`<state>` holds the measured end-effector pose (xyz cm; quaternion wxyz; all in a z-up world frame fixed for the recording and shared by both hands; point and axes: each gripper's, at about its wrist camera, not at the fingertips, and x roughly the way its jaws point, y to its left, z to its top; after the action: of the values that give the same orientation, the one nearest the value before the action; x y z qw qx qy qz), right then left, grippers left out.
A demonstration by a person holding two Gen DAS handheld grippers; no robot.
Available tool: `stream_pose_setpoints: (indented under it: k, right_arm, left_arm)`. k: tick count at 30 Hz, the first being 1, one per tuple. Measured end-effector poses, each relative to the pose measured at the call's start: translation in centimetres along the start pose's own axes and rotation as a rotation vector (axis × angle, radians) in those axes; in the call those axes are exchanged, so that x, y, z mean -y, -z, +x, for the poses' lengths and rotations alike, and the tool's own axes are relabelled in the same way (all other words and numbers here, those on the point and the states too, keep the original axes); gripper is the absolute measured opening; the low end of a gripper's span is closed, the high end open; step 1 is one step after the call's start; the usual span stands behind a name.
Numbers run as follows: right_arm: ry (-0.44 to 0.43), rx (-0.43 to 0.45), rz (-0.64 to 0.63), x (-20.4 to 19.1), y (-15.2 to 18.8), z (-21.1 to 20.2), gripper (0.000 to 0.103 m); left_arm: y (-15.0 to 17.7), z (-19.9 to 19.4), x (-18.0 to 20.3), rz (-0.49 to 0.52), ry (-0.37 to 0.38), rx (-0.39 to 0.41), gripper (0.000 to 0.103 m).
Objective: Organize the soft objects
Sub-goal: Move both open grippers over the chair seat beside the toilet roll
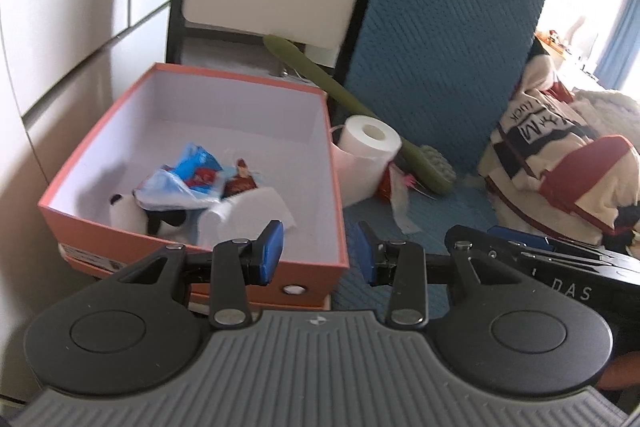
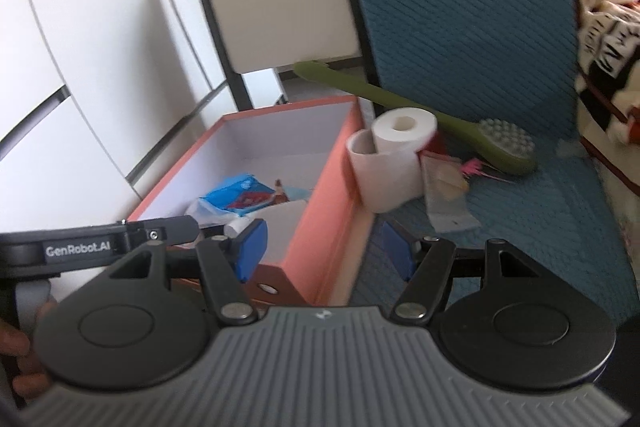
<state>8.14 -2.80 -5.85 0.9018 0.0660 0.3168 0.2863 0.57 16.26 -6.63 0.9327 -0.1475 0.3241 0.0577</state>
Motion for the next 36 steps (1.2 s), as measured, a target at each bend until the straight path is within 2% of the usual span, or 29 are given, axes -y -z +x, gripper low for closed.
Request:
stream_pose_setpoints:
  k: [18,22,30,33,36]
  right_arm:
    - [0.103,0.014,0.091,5.0,2.1,-3.2,0.066]
    - [0.131,0.02,0.105,6.3,2.4,-4.0,0.066]
    - [0.168,0.027,0.135,8.7,3.3,-5.5,0.066]
    - [0.182,0.026,0.148,9.9,3.7,-5.8,0.066]
    - [0.2,0.024,0.163,10.9,4.2,-5.5,0.066]
  left_arm:
    - [1.2,2.4,5.2,0.059,0.101,-0.048,0.045]
    - [1.4,2.9,6.4,0.075,0.145,-0.05,0.045]
    - [2.3,4.7,8.6,0.095,0.174,-0.081,0.045]
    - [2.4,6.2,8.9,0.126,0.158,-0.082,0.045]
    - [2.3,7.8,8.6,0.109,0.17,-0.109,0.045]
